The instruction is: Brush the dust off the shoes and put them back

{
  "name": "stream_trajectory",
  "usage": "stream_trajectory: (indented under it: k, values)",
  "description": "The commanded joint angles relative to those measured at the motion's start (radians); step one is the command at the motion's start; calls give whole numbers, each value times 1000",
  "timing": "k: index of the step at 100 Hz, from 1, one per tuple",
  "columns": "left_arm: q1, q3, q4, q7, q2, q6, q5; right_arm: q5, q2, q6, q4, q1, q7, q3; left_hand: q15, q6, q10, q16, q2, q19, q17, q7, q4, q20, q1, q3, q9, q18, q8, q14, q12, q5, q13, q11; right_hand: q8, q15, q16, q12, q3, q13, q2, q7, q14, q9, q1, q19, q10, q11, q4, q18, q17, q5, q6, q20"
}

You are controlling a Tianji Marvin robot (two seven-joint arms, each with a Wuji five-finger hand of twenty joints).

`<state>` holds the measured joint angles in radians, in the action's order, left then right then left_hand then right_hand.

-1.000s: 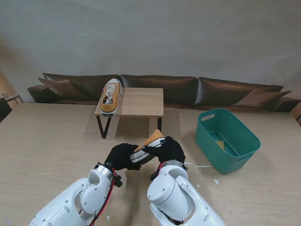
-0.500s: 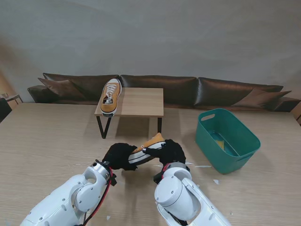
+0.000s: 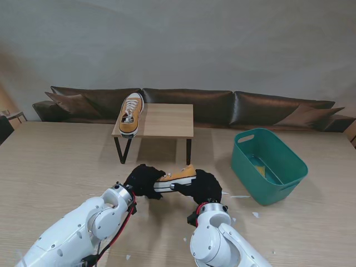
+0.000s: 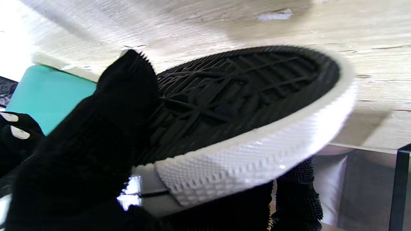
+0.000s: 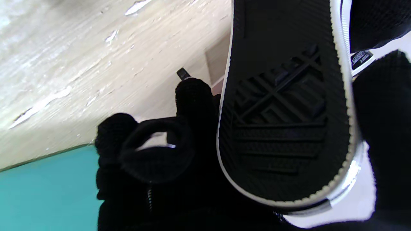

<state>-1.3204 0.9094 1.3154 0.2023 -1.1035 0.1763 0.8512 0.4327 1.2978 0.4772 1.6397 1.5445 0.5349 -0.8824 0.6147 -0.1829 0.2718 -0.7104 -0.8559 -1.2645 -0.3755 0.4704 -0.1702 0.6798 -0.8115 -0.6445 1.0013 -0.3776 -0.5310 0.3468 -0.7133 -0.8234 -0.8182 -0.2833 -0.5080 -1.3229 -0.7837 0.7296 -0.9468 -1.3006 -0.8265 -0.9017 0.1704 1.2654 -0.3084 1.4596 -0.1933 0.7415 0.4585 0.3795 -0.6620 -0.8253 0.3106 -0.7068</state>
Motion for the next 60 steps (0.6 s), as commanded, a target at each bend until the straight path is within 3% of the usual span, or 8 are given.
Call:
stream_trajectory:
  k: [1, 5, 13, 25, 36, 60]
  values:
    - [11, 18, -9, -47, 6, -29, -15, 16, 5, -9, -10, 13, -7, -1, 1, -10, 27, 27, 176, 60, 74, -66, 27, 13, 10, -214, -61, -18, 1, 65, 95, -13, 38, 7, -97, -26, -14, 20, -356, -14, 81, -224, -154, 84, -237, 39, 31, 18, -132, -36, -398, -171, -182, 16]
    - [13, 19, -7, -59, 6, -38, -26, 33, 6, -19, -22, 11, 11, 3, -65, -22, 35, 67, 187, 111, 109, -104, 47, 3, 48, -217, -85, -25, 23, 73, 124, -3, 82, 31, -99, -25, -14, 22, -359, -15, 81, -223, -163, 84, -234, 35, 32, 17, -130, -41, -404, -171, -183, 15]
    - [6, 29, 19, -111, 10, -68, -41, 63, 10, -36, -45, 1, 46, 11, -229, -42, 43, 175, 214, 293, 214, -209, 47, -58, 107, -166, -175, -30, 87, 91, 208, 73, 217, 101, -104, -24, -17, 28, -363, -16, 81, -222, -182, 84, -232, 31, 34, 16, -128, -54, -416, -169, -187, 10]
    - [-20, 53, 69, -174, 18, -100, -49, 96, 15, -50, -75, -13, 92, 21, -370, -73, 60, 276, 251, 542, 297, -328, 44, -123, 189, -96, -304, -19, 177, 94, 303, 189, 361, 171, -107, -20, -17, 32, -363, -16, 85, -221, -192, 82, -232, 37, 38, 14, -126, -69, -419, -167, -189, 1]
    - [-54, 83, 112, -211, 24, -117, -50, 121, 18, -51, -96, -24, 119, 27, -406, -85, 67, 299, 273, 642, 299, -359, 45, -121, 213, -62, -349, -24, 214, 94, 333, 240, 393, 185, -112, -16, -18, 34, -361, -17, 91, -221, -198, 80, -233, 37, 39, 13, -126, -76, -421, -161, -189, -5]
    - [-146, 161, 209, -234, 33, -151, -4, 168, 13, -42, -136, -49, 127, 45, -408, -92, 73, 297, 318, 702, 280, -347, 49, -87, 198, -27, -343, -32, 224, 99, 337, 229, 387, 178, -117, -8, -15, 38, -351, -16, 102, -220, -188, 70, -231, 27, 45, 14, -126, -75, -418, -152, -188, -7]
